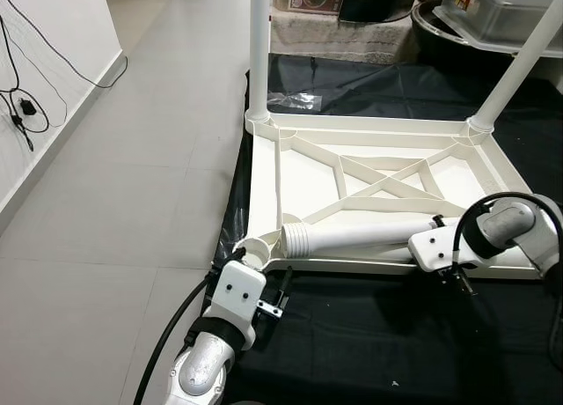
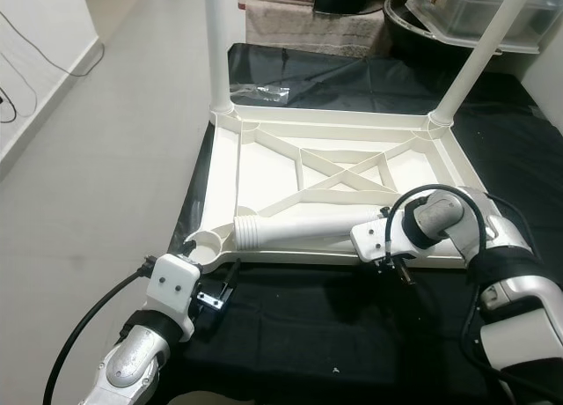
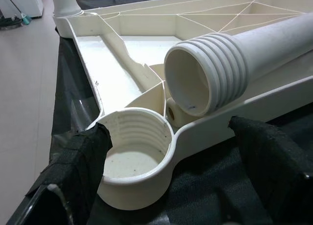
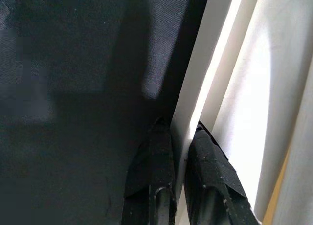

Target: Building children table

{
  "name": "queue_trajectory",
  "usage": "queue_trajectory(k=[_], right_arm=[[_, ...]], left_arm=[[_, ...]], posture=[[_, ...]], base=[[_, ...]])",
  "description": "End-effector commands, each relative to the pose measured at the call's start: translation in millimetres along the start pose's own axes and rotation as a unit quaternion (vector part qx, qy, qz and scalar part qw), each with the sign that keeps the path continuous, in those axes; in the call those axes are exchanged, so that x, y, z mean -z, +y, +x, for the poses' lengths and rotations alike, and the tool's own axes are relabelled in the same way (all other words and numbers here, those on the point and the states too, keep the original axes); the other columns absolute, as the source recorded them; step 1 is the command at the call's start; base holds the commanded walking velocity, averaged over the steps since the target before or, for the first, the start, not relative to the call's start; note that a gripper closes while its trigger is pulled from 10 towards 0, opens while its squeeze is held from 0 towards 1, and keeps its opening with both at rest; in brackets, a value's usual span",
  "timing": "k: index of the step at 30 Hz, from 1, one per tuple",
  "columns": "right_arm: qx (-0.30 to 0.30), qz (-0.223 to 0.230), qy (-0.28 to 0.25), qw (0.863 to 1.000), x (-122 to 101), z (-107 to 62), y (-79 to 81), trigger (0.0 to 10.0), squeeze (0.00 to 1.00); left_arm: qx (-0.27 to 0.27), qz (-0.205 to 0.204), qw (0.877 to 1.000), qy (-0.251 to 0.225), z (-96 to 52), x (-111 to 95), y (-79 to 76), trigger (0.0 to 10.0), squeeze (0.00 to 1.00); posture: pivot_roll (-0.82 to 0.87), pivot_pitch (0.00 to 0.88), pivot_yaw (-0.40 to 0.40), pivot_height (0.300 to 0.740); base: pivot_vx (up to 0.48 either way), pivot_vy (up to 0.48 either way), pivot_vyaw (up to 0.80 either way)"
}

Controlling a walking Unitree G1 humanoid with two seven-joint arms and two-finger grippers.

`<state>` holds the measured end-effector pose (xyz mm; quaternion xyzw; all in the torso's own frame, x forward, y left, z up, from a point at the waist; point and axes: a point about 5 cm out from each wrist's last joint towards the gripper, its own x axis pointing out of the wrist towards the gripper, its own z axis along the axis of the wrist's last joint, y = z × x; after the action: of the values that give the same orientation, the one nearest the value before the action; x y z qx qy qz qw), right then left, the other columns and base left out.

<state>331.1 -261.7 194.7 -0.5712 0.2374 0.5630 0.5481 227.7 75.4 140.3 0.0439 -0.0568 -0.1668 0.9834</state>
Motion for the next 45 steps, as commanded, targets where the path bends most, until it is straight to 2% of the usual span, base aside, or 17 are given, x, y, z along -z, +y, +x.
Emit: queue_trajectory(k=[1,6,9,10,11,13,14,17,18,23,25,26,30,34,37,40,45], right_arm=[[-0.08,-0.033,0.027,0.996,0,26.2,18.2,10.0,0.0],[-0.096,-0.004,0.048,0.994,10,23.5,25.2,10.0,0.0],[-0.111,0.035,0.065,0.991,19,22.0,32.3,10.0,0.0],[-0.119,0.063,0.074,0.988,25,21.5,37.8,10.0,0.0],[-0.119,0.063,0.074,0.988,25,21.5,37.8,10.0,0.0],[-0.13,0.101,0.085,0.983,34,21.6,47.0,10.0,0.0],[-0.135,0.121,0.092,0.979,38,21.9,52.5,9.5,0.0],[-0.138,0.132,0.096,0.977,41,22.2,55.7,9.5,0.0],[-0.141,0.151,0.104,0.973,45,22.2,60.5,10.0,0.0],[-0.152,0.199,0.127,0.96,58,20.6,78.0,10.0,0.0],[-0.152,0.199,0.127,0.96,58,20.6,78.0,10.0,0.0],[-0.153,0.229,0.14,0.951,64,19.2,85.7,10.0,0.0],[-0.153,0.242,0.147,0.947,67,17.9,90.5,10.0,0.0],[-0.165,0.283,0.169,0.93,78,13.4,108.1,10.0,0.0],[-0.17,0.293,0.177,0.924,81,12.3,114.0,10.0,0.0],[-0.183,0.318,0.184,0.912,84,9.8,122.3,10.0,0.0],[-0.179,0.323,0.155,0.916,80,12.2,119.9,10.0,0.0]], left_arm=[[0.004,0.0,1.0,0.013,-2.6,6,-2.7,10.0,0.0],[0.005,0.0,1.0,0.013,-2.9,7,-3.1,10.0,0.0],[0.005,0.0,1.0,0.013,-3.1,7,-3.3,10.0,0.0],[0.006,0.0,1.0,0.013,-3.0,7,-3.5,10.0,0.0],[0.006,0.0,1.0,0.013,-3.0,7,-3.5,10.0,0.0],[0.005,-0.001,1.0,0.013,-2.8,8,-3.6,10.0,0.0],[0.005,-0.001,1.0,0.013,-2.8,8,-3.7,10.0,0.0],[0.006,-0.001,1.0,0.013,-2.8,8,-3.7,10.0,0.0],[0.006,-0.001,1.0,0.013,-2.7,8,-3.5,10.0,0.0],[0.006,0.0,1.0,0.013,-2.8,8,-3.4,10.0,0.0],[0.006,0.0,1.0,0.013,-2.8,8,-3.4,10.0,0.0],[0.006,-0.001,1.0,0.013,-2.8,8,-3.5,10.0,0.0],[0.006,-0.001,1.0,0.013,-2.7,8,-3.4,10.0,0.0],[0.006,-0.001,1.0,0.012,-2.7,7,-3.4,10.0,0.0],[0.006,-0.001,1.0,0.012,-2.7,7,-3.5,10.0,0.0],[0.006,-0.001,1.0,0.012,-2.7,7,-3.7,10.0,0.0],[0.006,-0.001,1.0,0.012,-2.7,6,-3.6,10.0,0.0]], posture=[[0.05,0.193,-0.053,0.74],[0.05,0.189,-0.051,0.74],[0.05,0.188,-0.049,0.74],[0.05,0.185,-0.052,0.74],[0.05,0.185,-0.052,0.74],[0.05,0.184,-0.05,0.74],[0.05,0.185,-0.05,0.74],[0.05,0.185,-0.05,0.74],[0.05,0.185,-0.051,0.74],[0.05,0.192,-0.048,0.74],[0.05,0.192,-0.048,0.74],[0.05,0.193,-0.05,0.74],[0.05,0.196,-0.049,0.74],[0.05,0.2,-0.047,0.74],[0.05,0.201,-0.046,0.74],[0.05,0.203,-0.045,0.74],[0.05,0.204,-0.045,0.74]], base=[[0.0,0.0,0.0],[0.0,0.0,0.0],[0.0,0.0,0.0],[0.0,0.0,0.0],[0.0,0.0,0.0],[0.0,0.0,0.0],[0.0,0.0,0.0],[0.0,0.0,0.0],[0.0,0.0,0.0],[0.0,0.0,0.0],[0.0,0.0,0.0],[0.0,0.0,0.0],[0.0,0.0,0.0],[0.0,0.0,0.0],[0.0,0.0,0.0],[0.0,0.0,0.0],[0.0,0.0,0.0]])
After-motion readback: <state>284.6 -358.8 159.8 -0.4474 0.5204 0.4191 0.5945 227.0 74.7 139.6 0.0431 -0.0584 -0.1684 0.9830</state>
